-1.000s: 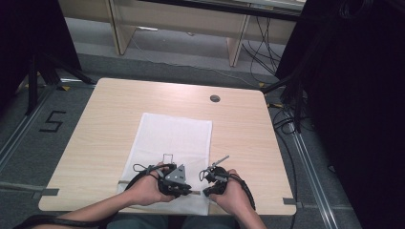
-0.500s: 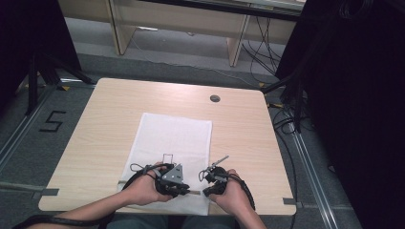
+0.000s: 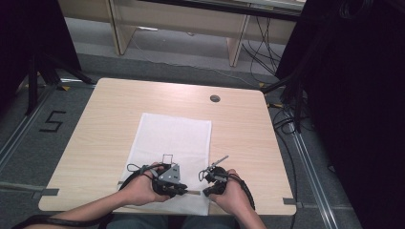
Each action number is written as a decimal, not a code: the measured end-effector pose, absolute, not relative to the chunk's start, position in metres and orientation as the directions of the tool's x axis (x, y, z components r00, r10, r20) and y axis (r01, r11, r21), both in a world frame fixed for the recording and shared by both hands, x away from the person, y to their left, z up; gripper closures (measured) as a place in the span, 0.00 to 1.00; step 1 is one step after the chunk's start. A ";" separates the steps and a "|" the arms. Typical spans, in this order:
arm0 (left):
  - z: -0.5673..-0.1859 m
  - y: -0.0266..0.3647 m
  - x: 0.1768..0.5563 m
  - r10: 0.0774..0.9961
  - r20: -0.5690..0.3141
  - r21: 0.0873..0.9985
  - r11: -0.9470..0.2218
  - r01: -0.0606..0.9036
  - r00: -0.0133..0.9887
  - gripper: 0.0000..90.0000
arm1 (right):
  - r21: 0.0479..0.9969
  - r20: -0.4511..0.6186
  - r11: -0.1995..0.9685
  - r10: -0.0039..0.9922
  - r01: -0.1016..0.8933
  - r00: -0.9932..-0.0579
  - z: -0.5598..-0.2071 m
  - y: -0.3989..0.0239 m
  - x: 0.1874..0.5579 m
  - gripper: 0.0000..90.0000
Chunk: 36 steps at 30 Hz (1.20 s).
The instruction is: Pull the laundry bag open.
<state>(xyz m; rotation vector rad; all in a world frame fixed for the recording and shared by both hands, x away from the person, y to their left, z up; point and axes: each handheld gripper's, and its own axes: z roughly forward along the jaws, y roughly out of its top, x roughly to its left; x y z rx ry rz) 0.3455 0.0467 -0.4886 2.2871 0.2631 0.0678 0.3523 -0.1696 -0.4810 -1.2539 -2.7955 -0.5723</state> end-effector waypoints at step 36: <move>-0.489 0.063 0.343 0.217 -0.037 0.744 -0.646 0.172 0.975 0.91 | 0.301 0.172 0.597 0.733 0.743 -0.659 -0.480 -0.167 0.350 1.00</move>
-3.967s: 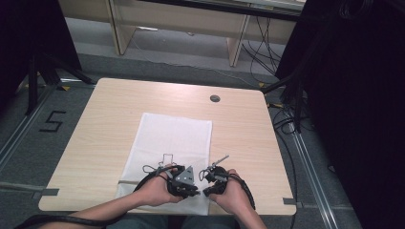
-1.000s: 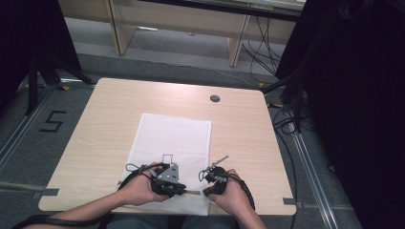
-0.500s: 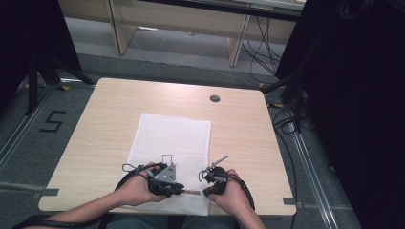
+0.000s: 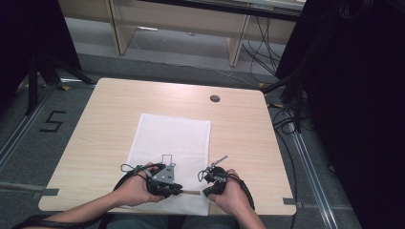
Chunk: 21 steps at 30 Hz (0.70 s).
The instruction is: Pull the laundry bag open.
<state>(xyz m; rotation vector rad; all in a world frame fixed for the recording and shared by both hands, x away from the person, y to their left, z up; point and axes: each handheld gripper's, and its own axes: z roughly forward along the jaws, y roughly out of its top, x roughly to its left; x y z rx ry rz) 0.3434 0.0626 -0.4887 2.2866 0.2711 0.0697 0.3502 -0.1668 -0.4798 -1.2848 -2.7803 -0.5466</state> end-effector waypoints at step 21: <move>-0.488 0.068 0.343 0.218 -0.037 0.743 -0.647 0.172 0.975 0.91 | 0.314 0.162 0.607 0.723 0.730 -0.671 -0.481 -0.168 0.351 1.00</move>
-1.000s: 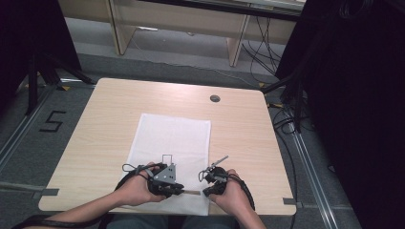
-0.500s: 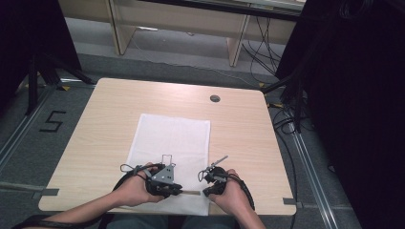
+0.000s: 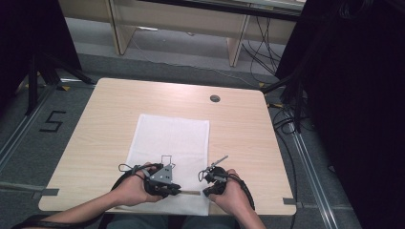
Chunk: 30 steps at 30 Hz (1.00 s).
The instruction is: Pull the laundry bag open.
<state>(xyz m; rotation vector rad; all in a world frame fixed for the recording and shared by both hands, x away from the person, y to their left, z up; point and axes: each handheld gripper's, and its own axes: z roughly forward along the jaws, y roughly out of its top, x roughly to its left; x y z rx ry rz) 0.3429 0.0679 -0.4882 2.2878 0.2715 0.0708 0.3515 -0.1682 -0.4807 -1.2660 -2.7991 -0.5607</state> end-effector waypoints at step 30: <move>-0.489 0.074 0.343 0.221 -0.038 0.736 -0.654 0.177 0.975 0.91 | 0.311 0.164 0.602 0.728 0.736 -0.665 -0.481 -0.168 0.351 1.00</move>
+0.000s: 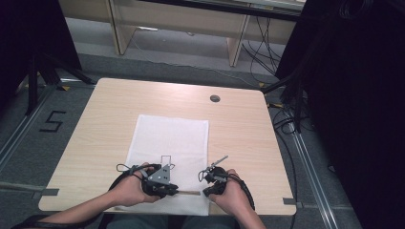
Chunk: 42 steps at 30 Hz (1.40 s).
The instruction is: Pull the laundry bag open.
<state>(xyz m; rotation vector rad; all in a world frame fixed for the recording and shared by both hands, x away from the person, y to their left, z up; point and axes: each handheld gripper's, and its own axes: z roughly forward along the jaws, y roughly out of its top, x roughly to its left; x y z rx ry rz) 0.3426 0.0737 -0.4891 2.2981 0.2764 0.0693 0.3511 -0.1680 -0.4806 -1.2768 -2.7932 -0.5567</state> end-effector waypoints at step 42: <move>-0.488 0.091 0.343 0.242 -0.040 0.738 -0.646 0.192 0.970 0.91 | 0.318 0.165 0.610 0.719 0.726 -0.675 -0.481 -0.169 0.352 1.00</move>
